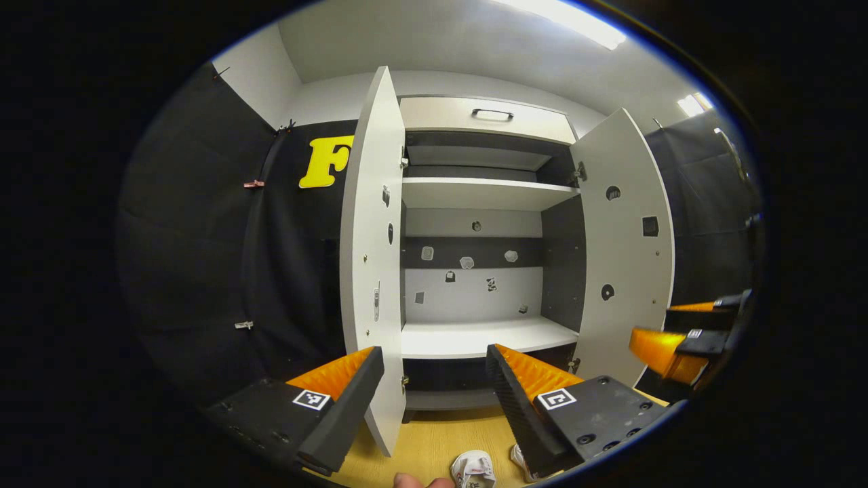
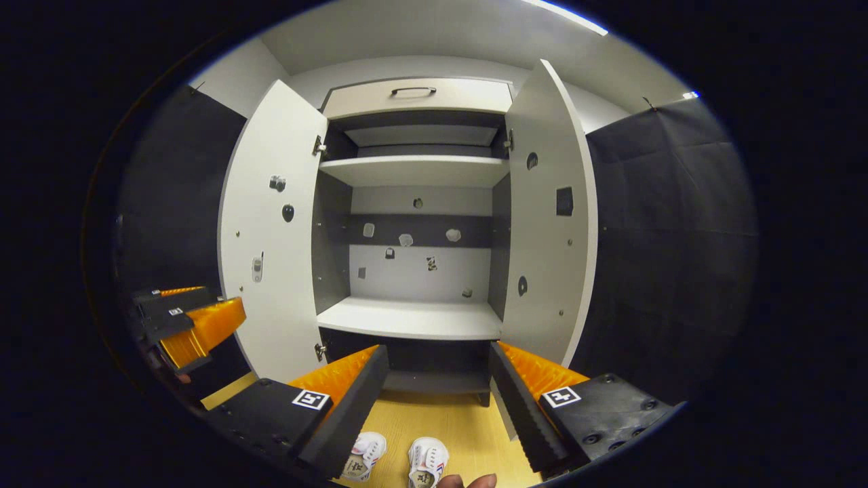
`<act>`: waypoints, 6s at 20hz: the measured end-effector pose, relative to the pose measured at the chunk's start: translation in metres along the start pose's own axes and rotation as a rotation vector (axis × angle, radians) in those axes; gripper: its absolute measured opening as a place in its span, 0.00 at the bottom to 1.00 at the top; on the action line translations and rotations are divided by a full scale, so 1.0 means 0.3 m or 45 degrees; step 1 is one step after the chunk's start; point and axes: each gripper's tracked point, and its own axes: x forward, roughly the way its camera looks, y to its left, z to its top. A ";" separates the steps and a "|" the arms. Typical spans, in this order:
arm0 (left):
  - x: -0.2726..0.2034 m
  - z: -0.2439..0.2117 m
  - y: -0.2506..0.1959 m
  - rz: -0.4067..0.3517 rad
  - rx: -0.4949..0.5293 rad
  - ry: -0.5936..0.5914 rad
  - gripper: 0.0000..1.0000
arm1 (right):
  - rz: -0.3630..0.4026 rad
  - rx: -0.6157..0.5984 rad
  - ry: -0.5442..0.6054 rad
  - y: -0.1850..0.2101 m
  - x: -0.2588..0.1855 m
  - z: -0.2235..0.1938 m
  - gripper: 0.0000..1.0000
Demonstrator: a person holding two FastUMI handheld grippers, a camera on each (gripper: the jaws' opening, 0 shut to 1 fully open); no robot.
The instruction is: Grab one shoe with the right hand and put it into the shoe cabinet, grab the other shoe with the left hand and put it into the shoe cabinet; then close the right door with the right hand and the left door with the left hand.
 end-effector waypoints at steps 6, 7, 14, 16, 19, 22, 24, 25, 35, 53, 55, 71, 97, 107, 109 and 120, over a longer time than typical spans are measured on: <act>-0.017 -0.007 0.036 0.023 0.013 -0.003 0.94 | 0.098 -0.006 0.372 0.076 -0.018 -0.465 0.98; -0.021 -0.010 0.041 0.026 0.014 0.000 0.94 | 0.103 0.003 0.436 0.080 -0.025 -0.547 0.98; -0.046 -0.066 0.083 0.061 0.015 0.042 0.94 | 0.124 0.125 0.834 0.134 -0.065 -1.064 0.94; -0.055 -0.077 0.095 0.071 0.016 0.049 0.94 | 0.102 0.153 0.900 0.136 -0.052 -1.181 0.79; -0.065 -0.095 0.109 0.084 0.006 0.056 0.95 | 0.043 0.164 0.972 0.112 -0.024 -1.337 0.58; -0.071 -0.118 0.129 0.098 0.022 0.058 0.95 | 0.009 0.185 0.945 0.112 0.047 -1.404 0.54; -0.074 -0.136 0.139 0.111 0.044 0.074 0.94 | 0.015 0.160 0.938 0.117 0.084 -1.437 0.40; -0.072 -0.148 0.144 0.119 0.049 0.085 0.95 | 0.017 0.149 0.923 0.125 0.104 -1.444 0.36; -0.030 -0.195 0.184 0.136 0.072 0.098 0.94 | 0.054 -0.005 0.822 0.125 0.250 -1.445 0.06; 0.112 -0.225 0.070 -0.027 -0.044 0.101 0.95 | 0.210 0.118 0.466 0.132 0.466 -0.267 0.05; 0.130 -0.230 0.059 -0.044 -0.054 0.103 0.94 | 0.225 0.107 0.437 0.122 0.551 -0.132 0.05; 0.197 -0.295 0.011 -0.095 -0.092 0.142 0.95 | 0.056 -0.215 0.541 -0.095 1.448 -0.063 0.05; 0.109 -0.309 0.020 -0.012 -0.100 0.161 0.95 | 0.109 -0.129 0.444 0.063 1.349 -0.021 0.84; 0.052 -0.424 0.050 -0.021 -0.087 0.180 0.95 | 0.104 -0.033 0.013 0.087 0.816 0.161 0.98; 0.031 -0.490 0.048 -0.038 -0.088 0.192 0.95 | 0.137 -0.030 -0.028 0.099 0.679 0.162 0.98; -0.090 -1.091 -0.082 -0.172 -0.075 0.509 0.95 | 0.146 -0.008 -0.153 0.082 0.237 0.190 0.98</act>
